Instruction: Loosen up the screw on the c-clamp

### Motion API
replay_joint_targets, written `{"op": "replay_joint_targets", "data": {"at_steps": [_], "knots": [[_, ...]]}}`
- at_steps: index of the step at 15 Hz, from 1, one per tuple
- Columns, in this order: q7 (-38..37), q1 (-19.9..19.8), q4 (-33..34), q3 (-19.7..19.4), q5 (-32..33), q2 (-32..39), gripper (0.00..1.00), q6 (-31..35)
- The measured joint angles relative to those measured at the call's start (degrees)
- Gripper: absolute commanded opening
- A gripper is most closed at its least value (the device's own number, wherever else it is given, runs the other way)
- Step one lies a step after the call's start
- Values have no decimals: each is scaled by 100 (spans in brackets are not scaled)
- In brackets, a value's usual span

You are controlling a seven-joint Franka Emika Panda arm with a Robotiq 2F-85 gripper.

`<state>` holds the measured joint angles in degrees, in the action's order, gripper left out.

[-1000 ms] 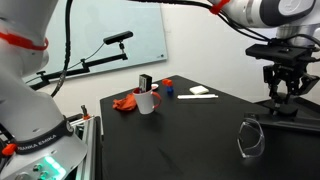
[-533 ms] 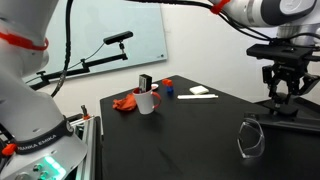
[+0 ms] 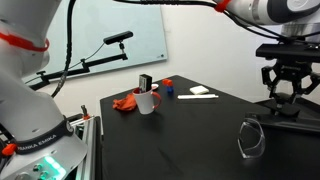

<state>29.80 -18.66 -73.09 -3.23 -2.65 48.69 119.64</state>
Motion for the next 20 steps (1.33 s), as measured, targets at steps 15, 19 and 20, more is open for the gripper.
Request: {"op": "replay_joint_targets", "data": {"at_steps": [15,19,20], "knots": [[2319,34,811,117,611,413,26,-769],[2850,76,946,117,793,487,26,-889],[2973,83,961,117,825,497,26,-903]]}}
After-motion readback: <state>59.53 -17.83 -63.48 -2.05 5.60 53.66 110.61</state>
